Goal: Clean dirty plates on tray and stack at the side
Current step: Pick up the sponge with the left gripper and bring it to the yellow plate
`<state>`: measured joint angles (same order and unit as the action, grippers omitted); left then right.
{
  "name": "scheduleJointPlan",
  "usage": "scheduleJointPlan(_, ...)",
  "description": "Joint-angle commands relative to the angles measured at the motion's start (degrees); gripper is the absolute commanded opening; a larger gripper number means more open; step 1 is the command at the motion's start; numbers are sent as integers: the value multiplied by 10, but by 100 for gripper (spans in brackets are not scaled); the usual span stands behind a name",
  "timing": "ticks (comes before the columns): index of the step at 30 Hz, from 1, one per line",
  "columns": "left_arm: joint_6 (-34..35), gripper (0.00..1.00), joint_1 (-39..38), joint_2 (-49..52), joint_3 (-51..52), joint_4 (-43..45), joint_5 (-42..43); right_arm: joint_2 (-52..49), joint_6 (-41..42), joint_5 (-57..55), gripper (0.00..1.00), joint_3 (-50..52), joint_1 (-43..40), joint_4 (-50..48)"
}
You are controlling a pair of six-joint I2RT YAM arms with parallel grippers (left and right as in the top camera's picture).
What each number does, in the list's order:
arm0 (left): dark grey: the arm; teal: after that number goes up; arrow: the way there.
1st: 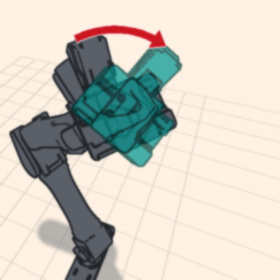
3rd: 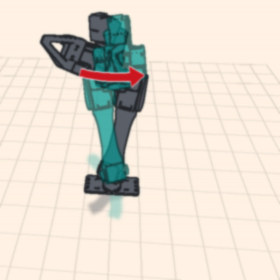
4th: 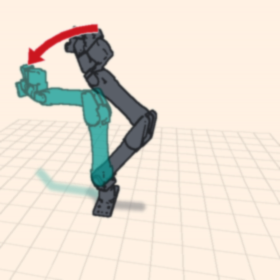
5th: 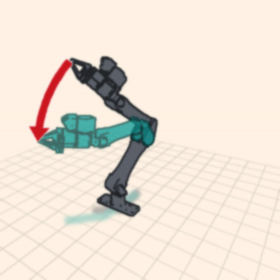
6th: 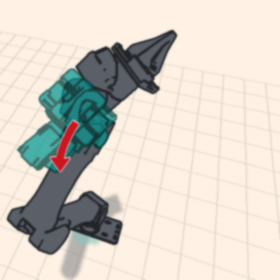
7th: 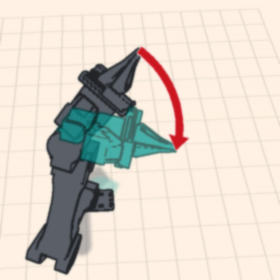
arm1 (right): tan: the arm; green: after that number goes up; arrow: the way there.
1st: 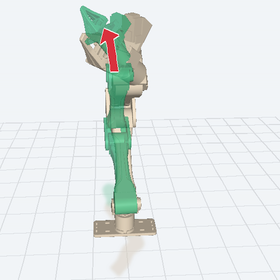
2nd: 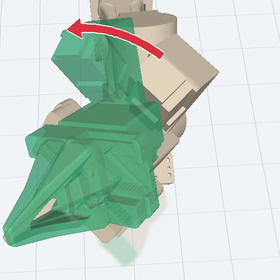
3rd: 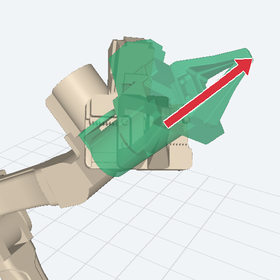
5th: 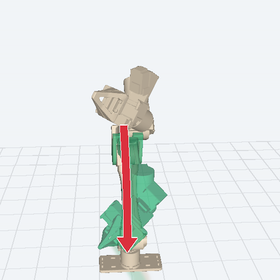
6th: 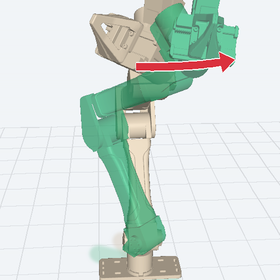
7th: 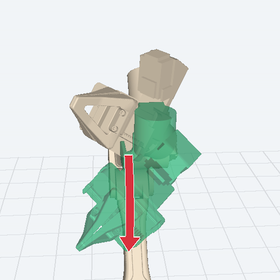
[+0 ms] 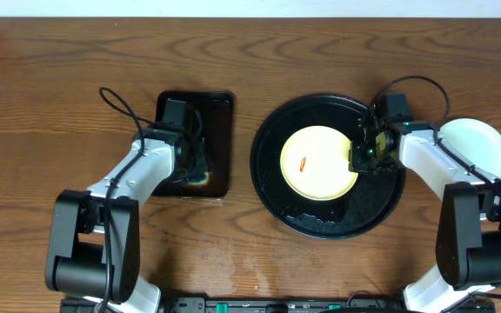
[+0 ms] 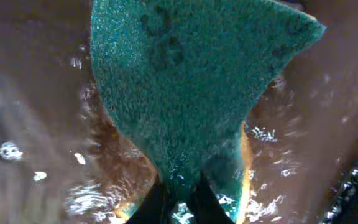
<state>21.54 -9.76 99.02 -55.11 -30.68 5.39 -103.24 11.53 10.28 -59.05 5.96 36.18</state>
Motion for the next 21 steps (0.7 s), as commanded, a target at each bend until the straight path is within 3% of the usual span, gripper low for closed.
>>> scheduleJointPlan(1, -14, 7, 1, 24, 7, -12, -26, -15, 2, 5, 1, 7, 5, 9)
scheduleJointPlan(13, -14, 7, -3, -24, -166, -184, -17, -15, 2, 5, 1, 7, 5, 11)
scheduleJointPlan(17, -14, 7, -27, -43, -204, -196, 17, -15, 2, 5, 1, 7, 5, 11)
scheduleJointPlan(21, -4, 7, -89, -49, -213, -156, 106, -15, 2, 5, 1, 7, 5, 11)
